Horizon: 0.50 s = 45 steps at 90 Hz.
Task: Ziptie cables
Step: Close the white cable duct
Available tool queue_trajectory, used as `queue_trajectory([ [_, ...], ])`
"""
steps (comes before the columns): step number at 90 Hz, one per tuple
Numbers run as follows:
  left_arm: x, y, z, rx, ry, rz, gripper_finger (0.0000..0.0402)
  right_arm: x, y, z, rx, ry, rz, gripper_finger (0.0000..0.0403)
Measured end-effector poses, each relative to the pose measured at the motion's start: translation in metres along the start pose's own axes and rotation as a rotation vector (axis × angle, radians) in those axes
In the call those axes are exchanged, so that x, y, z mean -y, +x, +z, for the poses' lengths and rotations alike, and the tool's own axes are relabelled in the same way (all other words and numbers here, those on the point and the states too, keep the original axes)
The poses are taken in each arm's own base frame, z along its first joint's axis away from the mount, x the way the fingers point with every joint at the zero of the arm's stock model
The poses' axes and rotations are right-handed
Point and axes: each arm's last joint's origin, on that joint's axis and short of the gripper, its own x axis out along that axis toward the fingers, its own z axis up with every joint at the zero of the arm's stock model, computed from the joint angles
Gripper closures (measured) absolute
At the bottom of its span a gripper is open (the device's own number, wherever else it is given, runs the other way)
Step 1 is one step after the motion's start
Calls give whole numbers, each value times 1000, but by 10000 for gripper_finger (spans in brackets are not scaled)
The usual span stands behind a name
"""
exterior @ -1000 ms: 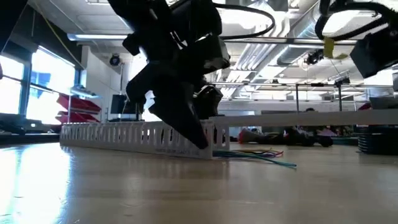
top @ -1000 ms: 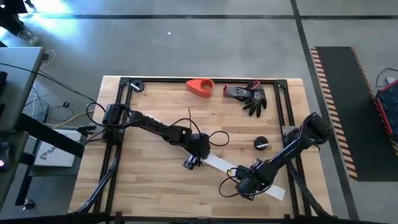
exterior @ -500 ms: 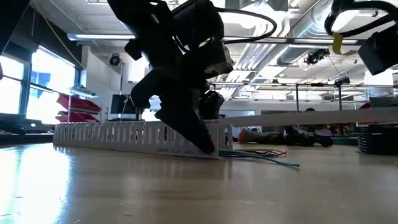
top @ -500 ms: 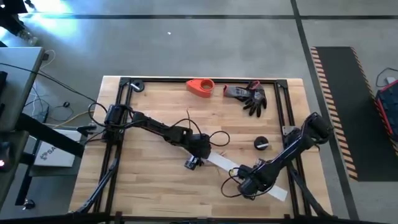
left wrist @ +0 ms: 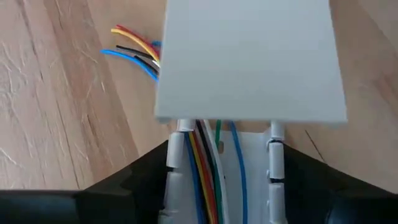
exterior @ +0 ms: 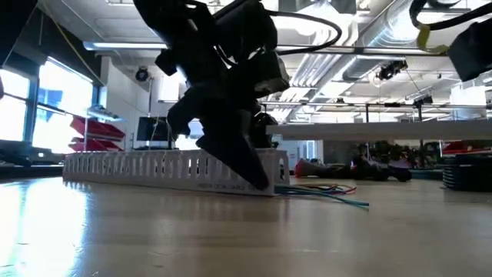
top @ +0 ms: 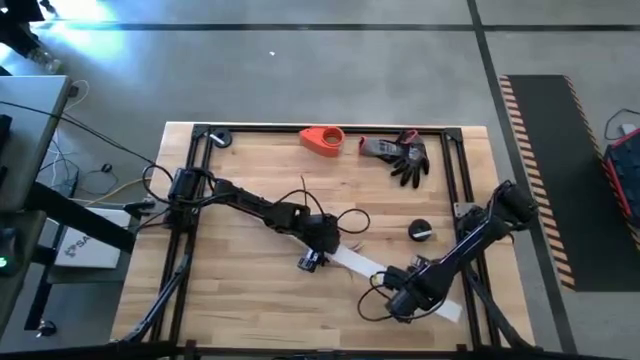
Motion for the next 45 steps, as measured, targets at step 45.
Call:
queue_trajectory([
  [45, -2, 0, -1, -2, -14, 8, 178, 3, 0, 6, 6, -30, -2, 207],
])
